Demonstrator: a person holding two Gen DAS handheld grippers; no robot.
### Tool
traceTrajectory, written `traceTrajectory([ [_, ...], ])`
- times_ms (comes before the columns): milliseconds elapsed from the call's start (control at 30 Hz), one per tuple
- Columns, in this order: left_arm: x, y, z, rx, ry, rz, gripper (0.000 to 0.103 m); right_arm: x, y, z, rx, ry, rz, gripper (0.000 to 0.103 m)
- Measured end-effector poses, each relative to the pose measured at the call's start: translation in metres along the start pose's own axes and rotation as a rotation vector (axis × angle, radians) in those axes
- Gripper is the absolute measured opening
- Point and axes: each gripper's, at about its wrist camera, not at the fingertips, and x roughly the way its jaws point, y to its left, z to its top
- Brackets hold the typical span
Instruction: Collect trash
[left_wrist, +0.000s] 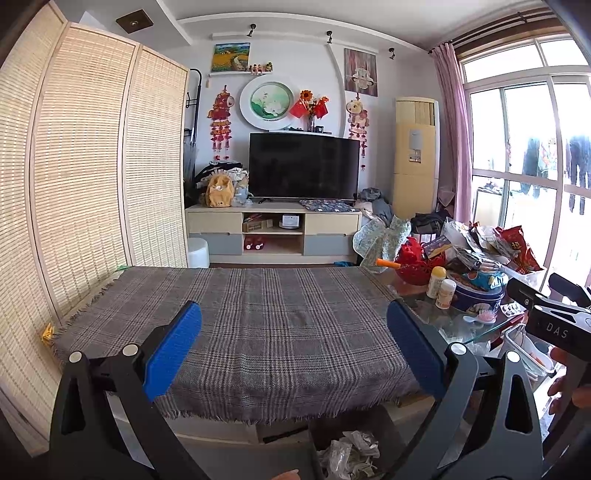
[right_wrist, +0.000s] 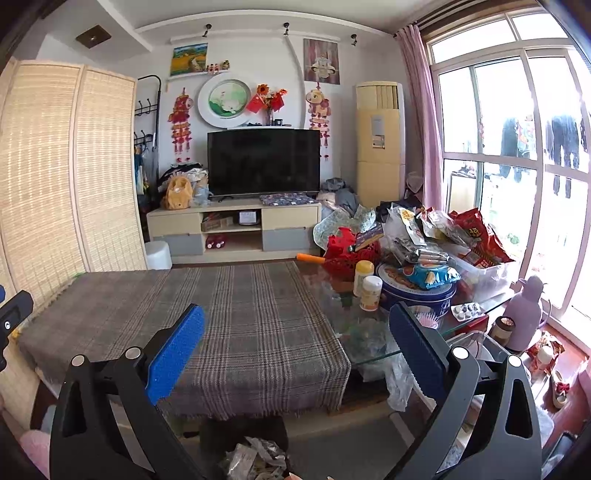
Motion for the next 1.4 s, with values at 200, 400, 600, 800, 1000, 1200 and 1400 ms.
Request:
traceTrajectory([
  [200,-0.0022,-0.0025,0.0006,0.001,-0.006,-0.002,0.095,-0.0005,-0.0003,-0.0002,0.006,-0.002,-0.001,0.100],
  [400,-0.0029,-0.0041,-0.0002,-0.004,-0.004,-0.002,0.095,0.0002,0.0023,-0.0020,0.001,0.001,0.005,0.100],
  [600,-0.0040,-0.0068,-0.0003,-0.005,-0.004,0.002,0.095,-0.0010,0.0010,-0.0019,0.009,0.000,0.007,0.100],
  [800,-0.0046,-0.0063,0.0000,-0.005,-0.005,0.006,0.095,0.0018,0.0000,-0.0008,0.007,0.006,0.013,0.100],
  [1000,-0.0025,-0.0045,-0.0003,-0.009,-0.003,0.011,0.095,0.0044,-0.0017,0.0005,0.010,0.008,0.011,0.100],
  [1200,-0.0004,-0.0040,-0.0004,-0.007,0.003,0.013,0.095,0.0060,-0.0020,0.0011,0.008,0.011,0.012,0.100],
  [1400,0.0010,-0.0024,0.0003,-0.013,0.001,0.019,0.095,0.0086,-0.0006,0.0005,-0.004,0.021,0.008,0.100],
])
